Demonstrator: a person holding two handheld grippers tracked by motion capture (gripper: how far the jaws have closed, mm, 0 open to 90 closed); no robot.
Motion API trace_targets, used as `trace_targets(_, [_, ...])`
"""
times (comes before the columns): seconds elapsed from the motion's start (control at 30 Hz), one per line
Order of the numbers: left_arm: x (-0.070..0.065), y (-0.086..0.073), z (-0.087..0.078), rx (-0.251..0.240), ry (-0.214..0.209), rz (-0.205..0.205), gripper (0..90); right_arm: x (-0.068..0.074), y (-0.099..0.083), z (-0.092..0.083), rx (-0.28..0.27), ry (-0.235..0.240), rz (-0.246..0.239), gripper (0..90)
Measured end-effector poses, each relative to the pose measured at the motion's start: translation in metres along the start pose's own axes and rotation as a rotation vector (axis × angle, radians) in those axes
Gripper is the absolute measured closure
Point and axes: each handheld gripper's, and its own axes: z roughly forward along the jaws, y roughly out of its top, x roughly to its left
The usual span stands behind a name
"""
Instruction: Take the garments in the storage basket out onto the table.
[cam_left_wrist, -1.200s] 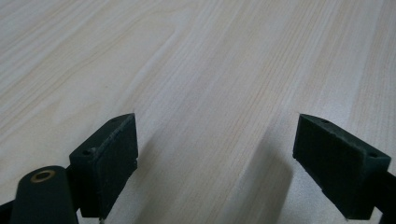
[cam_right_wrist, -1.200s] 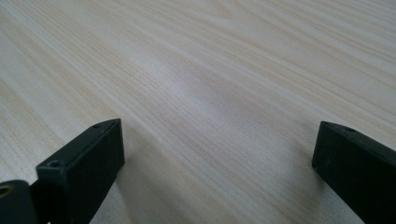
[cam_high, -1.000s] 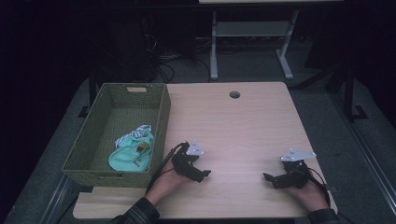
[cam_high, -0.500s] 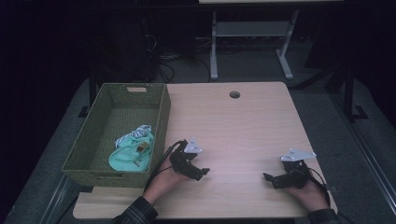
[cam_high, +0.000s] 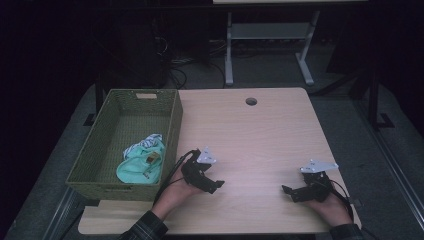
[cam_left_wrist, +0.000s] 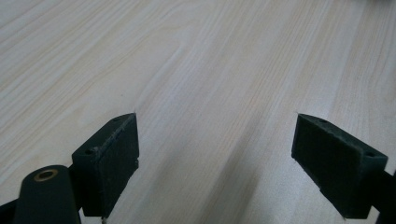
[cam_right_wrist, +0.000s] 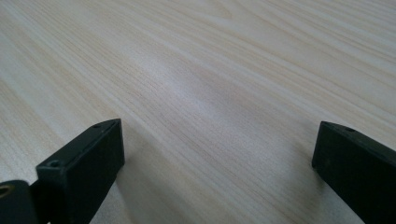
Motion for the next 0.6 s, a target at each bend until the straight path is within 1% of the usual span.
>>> trace_targets(0.07, [0.0004,0.0005,-0.0007,0.001,0.006,0.003,14.2,0.0,0.0,0.0,0.0,0.0,0.0,1.9])
trace_targets(0.27, [0.0,0.0027,-0.0027,0.009,0.003,-0.003,14.2,0.0002,0.0,0.0,0.001,0.002,0.003,1.9])
trace_targets(0.43, [0.0002,0.0049,-0.0048,0.017,0.003,0.005,14.2,0.0003,0.0,-0.0001,0.002,0.002,0.004,1.9])
trace_targets(0.6, [0.0002,0.0068,-0.0069,0.02,0.002,0.003,14.2,0.0002,0.0,0.0,0.001,0.001,0.003,1.9])
